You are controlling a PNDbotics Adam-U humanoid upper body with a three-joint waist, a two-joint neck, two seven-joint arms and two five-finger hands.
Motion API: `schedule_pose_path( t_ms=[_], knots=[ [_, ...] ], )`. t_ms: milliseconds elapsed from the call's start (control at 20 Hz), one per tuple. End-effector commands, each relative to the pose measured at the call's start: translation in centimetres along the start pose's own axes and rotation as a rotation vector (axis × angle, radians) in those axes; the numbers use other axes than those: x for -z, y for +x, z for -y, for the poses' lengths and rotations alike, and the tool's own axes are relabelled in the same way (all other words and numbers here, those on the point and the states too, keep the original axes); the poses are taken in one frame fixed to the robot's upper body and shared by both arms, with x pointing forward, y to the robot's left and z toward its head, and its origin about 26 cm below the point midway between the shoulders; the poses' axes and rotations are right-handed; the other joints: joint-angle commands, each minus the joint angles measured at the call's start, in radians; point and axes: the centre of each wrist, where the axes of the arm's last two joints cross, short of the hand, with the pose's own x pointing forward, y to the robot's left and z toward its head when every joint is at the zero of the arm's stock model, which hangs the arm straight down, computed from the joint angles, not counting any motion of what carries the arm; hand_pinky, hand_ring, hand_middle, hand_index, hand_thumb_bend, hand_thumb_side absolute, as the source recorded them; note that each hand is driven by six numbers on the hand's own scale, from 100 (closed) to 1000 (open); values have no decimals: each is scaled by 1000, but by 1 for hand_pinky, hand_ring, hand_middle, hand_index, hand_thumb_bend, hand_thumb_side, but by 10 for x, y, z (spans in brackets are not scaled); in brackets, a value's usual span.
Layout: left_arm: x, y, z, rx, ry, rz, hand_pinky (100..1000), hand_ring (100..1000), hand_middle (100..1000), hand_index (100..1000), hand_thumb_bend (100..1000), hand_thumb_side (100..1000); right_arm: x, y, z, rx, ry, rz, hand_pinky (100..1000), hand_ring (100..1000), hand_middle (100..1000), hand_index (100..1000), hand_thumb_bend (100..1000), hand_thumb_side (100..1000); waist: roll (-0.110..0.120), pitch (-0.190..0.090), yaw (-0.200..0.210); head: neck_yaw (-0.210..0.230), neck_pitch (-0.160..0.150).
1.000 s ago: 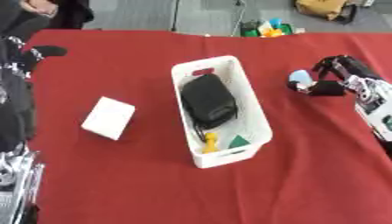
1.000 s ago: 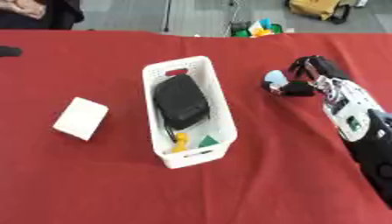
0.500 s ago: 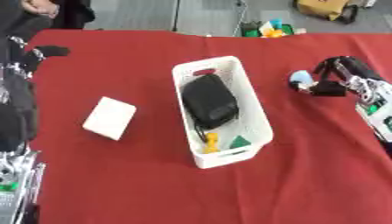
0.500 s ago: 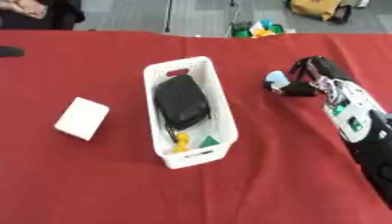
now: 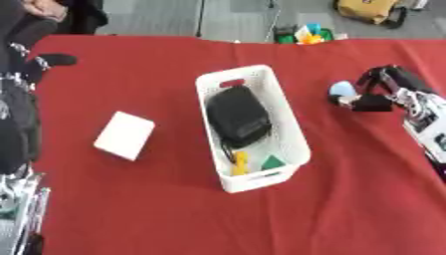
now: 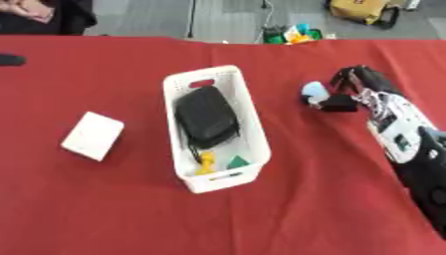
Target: Pick up objects on the table and place them in the box.
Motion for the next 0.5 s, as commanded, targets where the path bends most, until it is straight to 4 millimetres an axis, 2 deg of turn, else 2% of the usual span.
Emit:
schedule_pose_path(
  t_ms=[50, 500],
  knots=[
    [5, 5, 1, -10, -3, 28, 655, 864, 1000, 915, 100, 1000, 1, -3, 11, 2, -23, -6, 884, 846, 573, 745, 701, 645, 0, -15, 2, -7, -17],
    [7, 6, 2, -15, -6, 33, 656, 865, 1000, 916, 100, 1000, 2, -2, 11, 54, -19, 0, 887, 844, 565, 735, 697, 635, 1, -8, 10, -15, -29]
  ],
)
